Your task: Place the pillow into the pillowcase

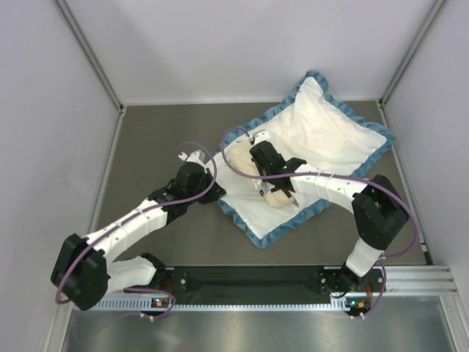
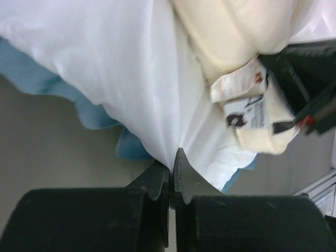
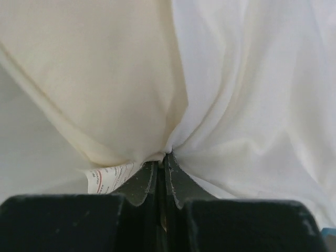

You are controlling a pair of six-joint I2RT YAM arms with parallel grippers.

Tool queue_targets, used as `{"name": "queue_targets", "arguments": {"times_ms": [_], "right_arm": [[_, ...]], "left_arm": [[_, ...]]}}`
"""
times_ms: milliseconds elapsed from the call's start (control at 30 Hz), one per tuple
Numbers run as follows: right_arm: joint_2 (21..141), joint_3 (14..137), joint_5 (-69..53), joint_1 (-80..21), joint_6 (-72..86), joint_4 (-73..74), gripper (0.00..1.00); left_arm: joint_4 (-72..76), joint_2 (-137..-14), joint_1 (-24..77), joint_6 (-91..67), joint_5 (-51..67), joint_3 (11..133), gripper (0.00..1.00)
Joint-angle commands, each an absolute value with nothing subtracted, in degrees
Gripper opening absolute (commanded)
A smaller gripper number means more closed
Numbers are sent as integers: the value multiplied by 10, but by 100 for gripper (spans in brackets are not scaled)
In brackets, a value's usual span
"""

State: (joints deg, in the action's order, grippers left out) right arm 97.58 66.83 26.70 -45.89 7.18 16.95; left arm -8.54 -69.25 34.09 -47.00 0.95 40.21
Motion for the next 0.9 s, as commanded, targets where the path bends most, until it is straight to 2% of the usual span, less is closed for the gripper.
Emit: {"name": "queue_targets", "arguments": {"times_ms": [0, 233, 400, 433, 567, 600, 667, 867], "right_arm": [[949, 666, 391, -365, 130, 261, 0], [895, 650, 429, -346, 147, 283, 0], [843, 644, 371, -347, 142, 280, 0], [821, 641, 356, -347, 135, 273, 0], [791, 647, 300, -348, 124, 276, 0], [788, 647, 281, -348, 121, 277, 0], [785, 650, 265, -353, 117, 282, 0], [784, 645, 243, -356, 114, 283, 0]], "left_arm": [[-221, -610, 335, -438, -11, 384, 0], [-301, -556, 334, -428, 17, 383, 0], [-337, -578, 335, -415, 11, 378, 0], [-351, -585, 336, -413, 5, 381, 15], [-382, -602, 342, -403, -39, 416, 46], [-388, -601, 347, -403, -48, 436, 50], [-393, -601, 350, -400, -65, 466, 55], [-353, -672, 409, -392, -82, 526, 56]]}}
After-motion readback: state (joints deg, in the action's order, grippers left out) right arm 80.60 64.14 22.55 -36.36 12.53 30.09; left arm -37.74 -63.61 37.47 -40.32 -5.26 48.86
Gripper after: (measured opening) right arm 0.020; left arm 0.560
